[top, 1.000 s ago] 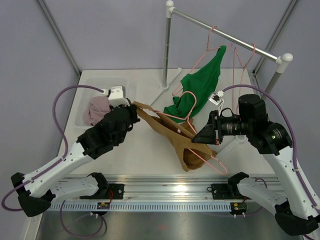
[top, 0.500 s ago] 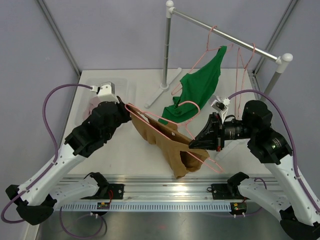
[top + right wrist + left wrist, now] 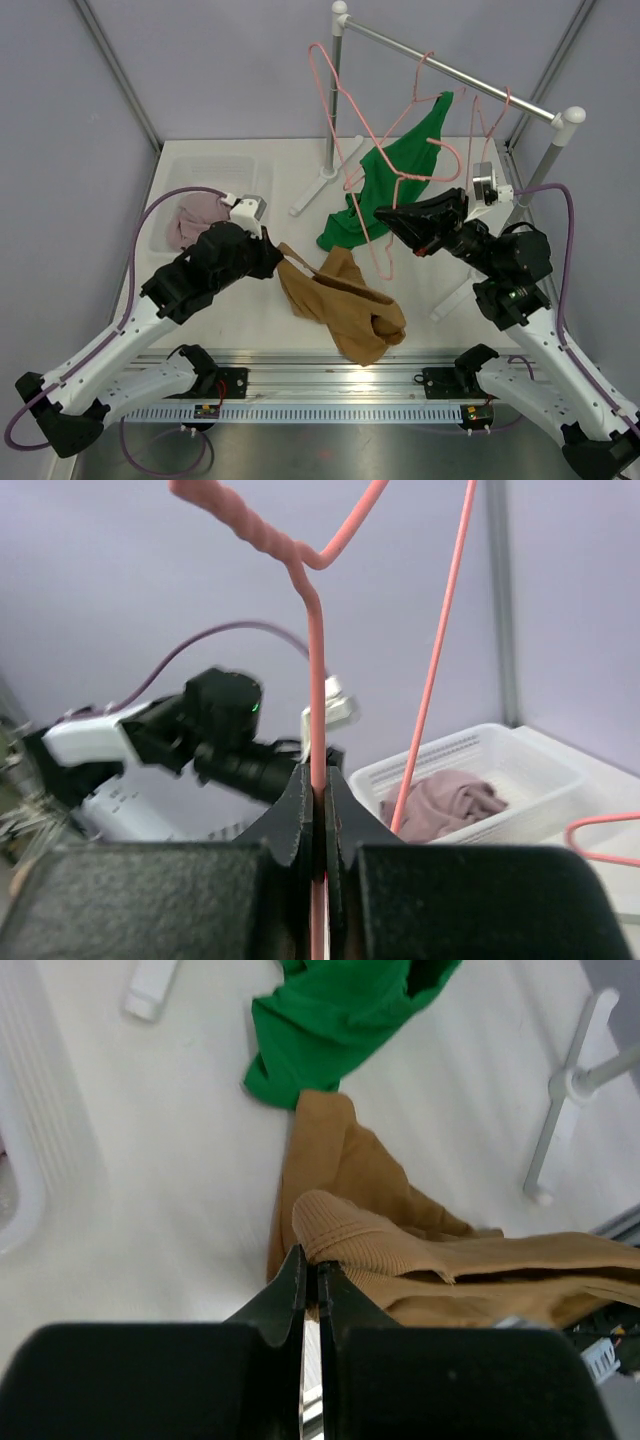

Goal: Remove the tank top from the hanger

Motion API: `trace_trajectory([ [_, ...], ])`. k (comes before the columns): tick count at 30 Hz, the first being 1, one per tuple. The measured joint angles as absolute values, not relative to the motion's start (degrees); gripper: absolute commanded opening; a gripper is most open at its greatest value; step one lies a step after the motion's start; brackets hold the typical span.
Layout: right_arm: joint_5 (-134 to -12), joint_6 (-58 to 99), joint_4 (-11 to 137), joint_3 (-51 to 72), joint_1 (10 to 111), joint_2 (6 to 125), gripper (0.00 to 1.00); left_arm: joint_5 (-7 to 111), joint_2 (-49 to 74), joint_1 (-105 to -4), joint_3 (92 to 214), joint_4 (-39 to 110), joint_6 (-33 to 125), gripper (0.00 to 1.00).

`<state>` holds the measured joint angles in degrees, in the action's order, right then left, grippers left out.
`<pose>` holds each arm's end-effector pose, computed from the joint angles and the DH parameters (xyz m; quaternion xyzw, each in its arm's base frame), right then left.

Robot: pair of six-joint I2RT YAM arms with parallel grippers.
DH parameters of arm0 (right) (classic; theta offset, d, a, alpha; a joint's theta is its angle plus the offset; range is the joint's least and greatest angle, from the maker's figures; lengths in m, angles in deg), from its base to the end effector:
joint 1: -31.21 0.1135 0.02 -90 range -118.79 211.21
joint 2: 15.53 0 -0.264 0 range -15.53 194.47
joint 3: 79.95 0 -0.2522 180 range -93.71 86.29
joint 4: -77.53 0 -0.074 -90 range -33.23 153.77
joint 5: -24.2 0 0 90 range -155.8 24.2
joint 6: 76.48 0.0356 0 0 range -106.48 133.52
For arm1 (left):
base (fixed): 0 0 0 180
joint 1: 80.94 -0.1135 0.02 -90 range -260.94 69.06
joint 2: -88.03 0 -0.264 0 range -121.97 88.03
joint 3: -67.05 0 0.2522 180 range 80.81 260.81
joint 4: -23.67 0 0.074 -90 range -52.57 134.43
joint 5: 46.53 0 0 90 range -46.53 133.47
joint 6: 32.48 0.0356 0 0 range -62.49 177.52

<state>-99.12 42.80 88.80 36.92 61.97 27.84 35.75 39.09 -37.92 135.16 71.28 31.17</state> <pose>0.1226 0.0957 0.4335 -0.2556 0.4683 0.5394 0.6515 0.1355 -0.1199 0.3433 0.0902 0.8531 -0.2430 0.4528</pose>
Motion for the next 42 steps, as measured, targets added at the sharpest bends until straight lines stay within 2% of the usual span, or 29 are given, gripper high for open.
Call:
trace_trajectory([
  [3,-94.2,41.4,85.5,32.6,62.0,29.9,0.00,35.9,38.4,-37.8,135.2,74.3,31.2,0.00],
  [6,-87.3,40.0,71.3,23.0,62.0,30.5,0.00,35.1,39.7,-37.8,135.2,77.4,31.2,0.00],
  [8,-82.8,38.7,59.7,14.7,62.0,30.6,0.00,33.9,40.5,-37.8,136.3,80.8,31.4,0.10],
  [11,-78.1,37.5,46.8,5.3,62.0,30.4,0.00,32.0,40.7,-37.8,139.2,84.4,33.6,0.46],
  [12,-76.5,37.4,42.0,2.7,62.0,30.1,0.00,31.4,40.8,-37.8,140.2,85.2,34.5,0.61],
  [13,-74.9,37.4,37.8,0.3,62.0,29.8,0.00,30.6,40.8,-37.8,140.9,85.8,35.4,0.90],
  [15,-72.1,37.6,30.3,-3.3,62.0,29.7,0.00,29.2,41.3,-37.8,141.2,86.3,36.7,0.98],
  [19,-65.4,39.2,16.8,-7.0,62.0,30.1,0.00,26.9,44.7,-37.8,139.3,86.8,37.6,0.99],
  [25,-58.9,41.9,7.6,-7.1,62.0,31.7,0.00,25.2,48.5,-38.5,135.8,86.8,37.6,0.99],
  [35,-47.5,45.1,7.8,-7.8,62.0,40.5,0.00,23.6,49.0,-38.6,134.7,86.9,37.6,0.99],
  [42,-43.1,44.5,10.1,-16.5,61.8,53.1,0.00,23.6,49.9,-38.6,134.7,86.8,37.6,0.99],
])
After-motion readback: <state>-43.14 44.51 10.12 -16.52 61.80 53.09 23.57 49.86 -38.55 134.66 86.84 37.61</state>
